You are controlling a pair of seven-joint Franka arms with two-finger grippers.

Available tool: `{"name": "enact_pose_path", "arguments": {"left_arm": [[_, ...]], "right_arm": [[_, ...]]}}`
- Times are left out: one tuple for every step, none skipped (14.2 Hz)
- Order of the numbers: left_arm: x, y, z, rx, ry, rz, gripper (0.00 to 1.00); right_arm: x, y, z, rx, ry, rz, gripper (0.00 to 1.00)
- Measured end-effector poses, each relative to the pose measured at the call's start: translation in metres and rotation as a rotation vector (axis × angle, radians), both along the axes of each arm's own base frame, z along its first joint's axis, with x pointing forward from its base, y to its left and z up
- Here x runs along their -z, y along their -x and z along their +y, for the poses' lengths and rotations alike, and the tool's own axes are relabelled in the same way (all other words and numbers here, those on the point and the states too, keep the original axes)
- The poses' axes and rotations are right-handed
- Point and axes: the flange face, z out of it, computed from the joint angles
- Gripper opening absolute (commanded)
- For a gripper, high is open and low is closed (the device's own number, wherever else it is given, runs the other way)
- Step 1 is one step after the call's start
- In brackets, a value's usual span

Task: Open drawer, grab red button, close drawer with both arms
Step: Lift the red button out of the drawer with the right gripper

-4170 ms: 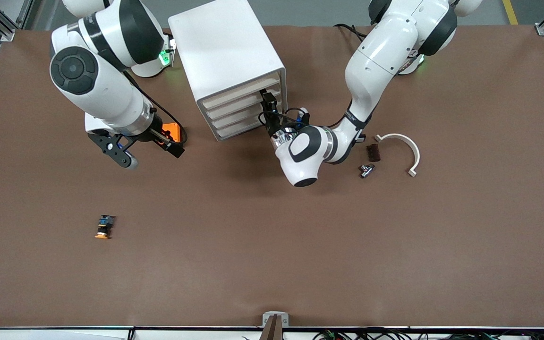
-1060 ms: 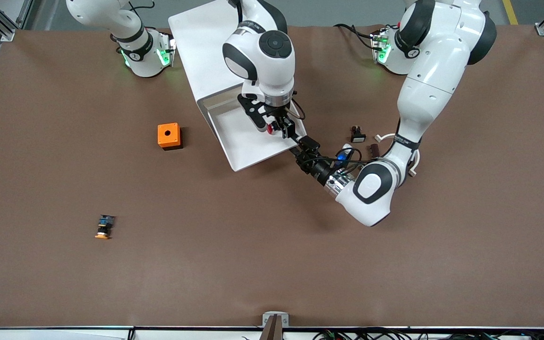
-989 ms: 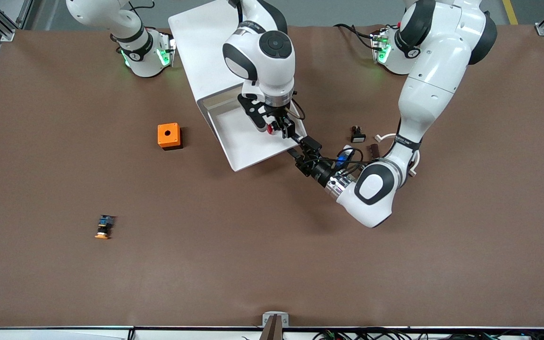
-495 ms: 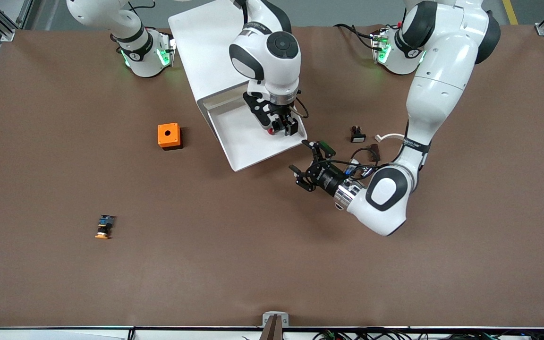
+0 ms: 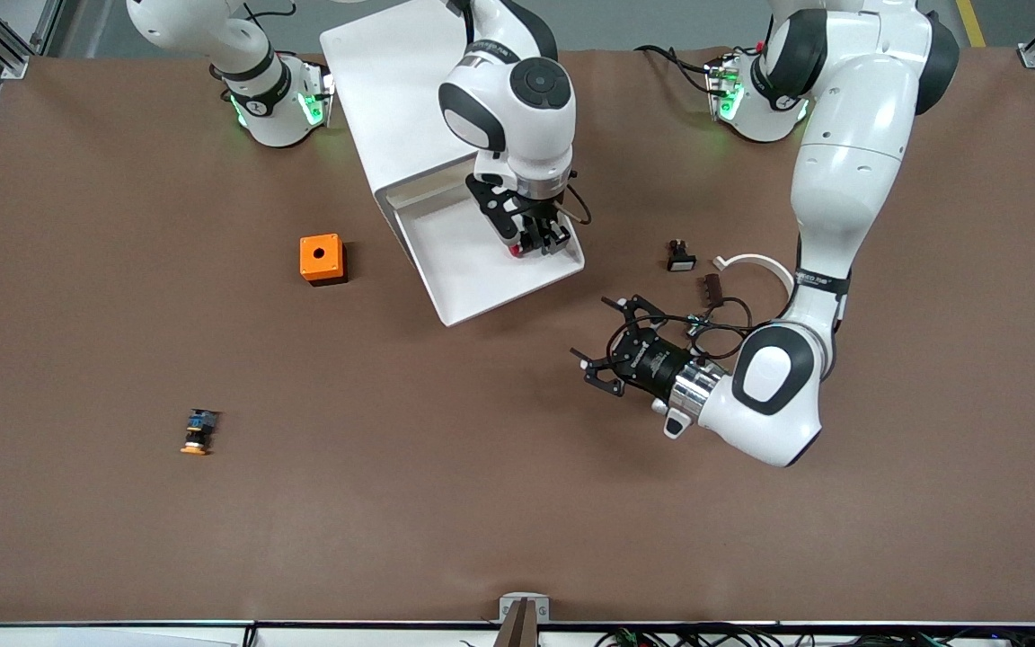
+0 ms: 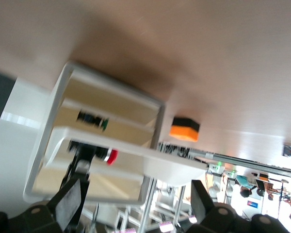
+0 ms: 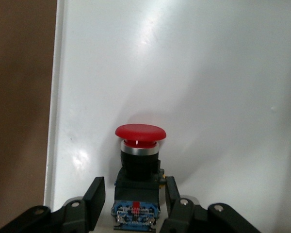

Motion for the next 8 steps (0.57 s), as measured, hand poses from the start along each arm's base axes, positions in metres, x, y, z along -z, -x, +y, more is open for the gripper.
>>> {"name": "enact_pose_path", "arguments": {"left_arm": [[-0.007, -0.004, -0.003, 0.019, -0.006, -0.094, 1.0], [-0.017, -0.006, -0.008, 0.037, -0.022, -0.179, 1.0], [-0.027, -0.008, -0.014, 0.053, -0.046, -0.245, 1.0], [-0.037, -0.008, -0.02, 0.066, -0.075, -0.305, 1.0], [-0.047, -0.008, -0.026, 0.081, -0.108, -0.362, 0.99], [-0.055, -0.008, -0.03, 0.1, -0.141, -0.413, 1.0], [-0.063, -0.009, -0.034, 0.118, -0.172, -0.465, 1.0], [-0.07, -0.009, -0.037, 0.132, -0.203, -0.513, 1.0]], "right_arm": [[0.0, -0.001, 0.002, 0.009, -0.003, -0.002, 0.01], [0.0, -0.001, 0.003, 0.012, -0.004, -0.002, 0.0], [0.0, -0.002, 0.003, 0.012, -0.005, -0.003, 0.0], [-0.001, -0.003, 0.004, 0.012, -0.006, -0.004, 0.0], [-0.003, -0.006, 0.004, 0.005, -0.01, -0.009, 0.0], [-0.008, -0.01, 0.004, -0.007, -0.01, -0.012, 0.0], [-0.014, -0.017, 0.0, -0.03, 0.003, -0.006, 0.0], [-0.024, -0.03, -0.009, -0.071, 0.025, 0.008, 0.0]]}}
